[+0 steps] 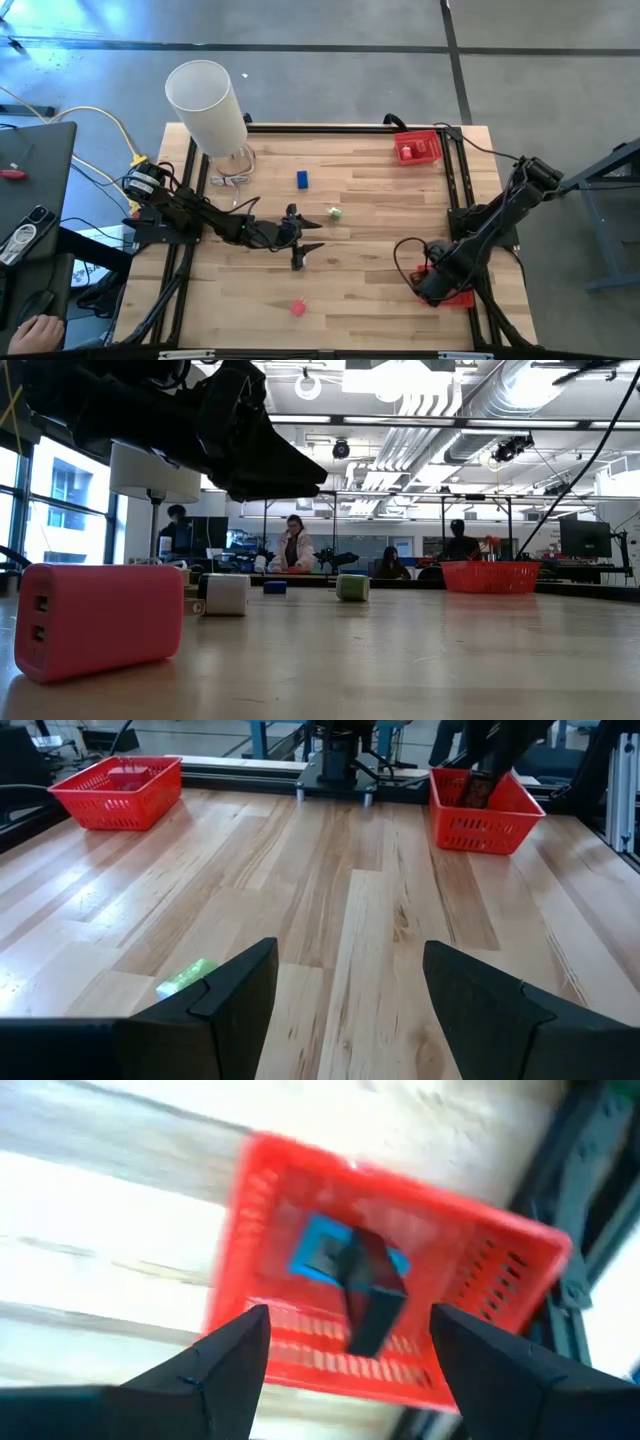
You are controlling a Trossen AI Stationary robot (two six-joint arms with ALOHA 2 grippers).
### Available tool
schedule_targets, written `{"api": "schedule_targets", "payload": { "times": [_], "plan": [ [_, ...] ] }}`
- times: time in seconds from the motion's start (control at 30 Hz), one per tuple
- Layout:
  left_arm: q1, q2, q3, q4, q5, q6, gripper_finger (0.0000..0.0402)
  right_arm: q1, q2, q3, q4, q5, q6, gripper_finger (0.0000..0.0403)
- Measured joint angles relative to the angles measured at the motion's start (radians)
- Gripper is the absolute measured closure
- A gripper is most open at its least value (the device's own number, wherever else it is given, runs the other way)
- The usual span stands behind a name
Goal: Pick & Place Office items
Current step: Put the green charger adapter into the top red basket
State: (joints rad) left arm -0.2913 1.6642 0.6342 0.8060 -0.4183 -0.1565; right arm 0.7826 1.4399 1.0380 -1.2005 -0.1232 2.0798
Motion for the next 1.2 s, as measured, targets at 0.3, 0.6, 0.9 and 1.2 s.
{"api": "schedule_targets", "payload": {
  "times": [0.3,0.6,0.9,1.2],
  "plan": [
    [-0.018,0.0,0.0,-0.024,-0.006,0.084,0.0157,0.0,0.0,0.146,-0.06,0.374,-0.109,0.014],
    [-0.099,0.0,0.0,-0.02,-0.184,0.188,0.0157,0.0,0.0,0.182,-0.027,0.685,-0.331,0.014],
    [-0.144,0.0,0.0,-0.012,-0.27,0.16,0.0157,0.0,0.006,0.155,0.057,0.984,-0.583,0.014],
    [-0.162,0.0,0.0,-0.013,-0.272,0.09,0.0157,-0.038,0.024,-0.007,0.218,1.087,-0.766,0.014]
  ]
}}
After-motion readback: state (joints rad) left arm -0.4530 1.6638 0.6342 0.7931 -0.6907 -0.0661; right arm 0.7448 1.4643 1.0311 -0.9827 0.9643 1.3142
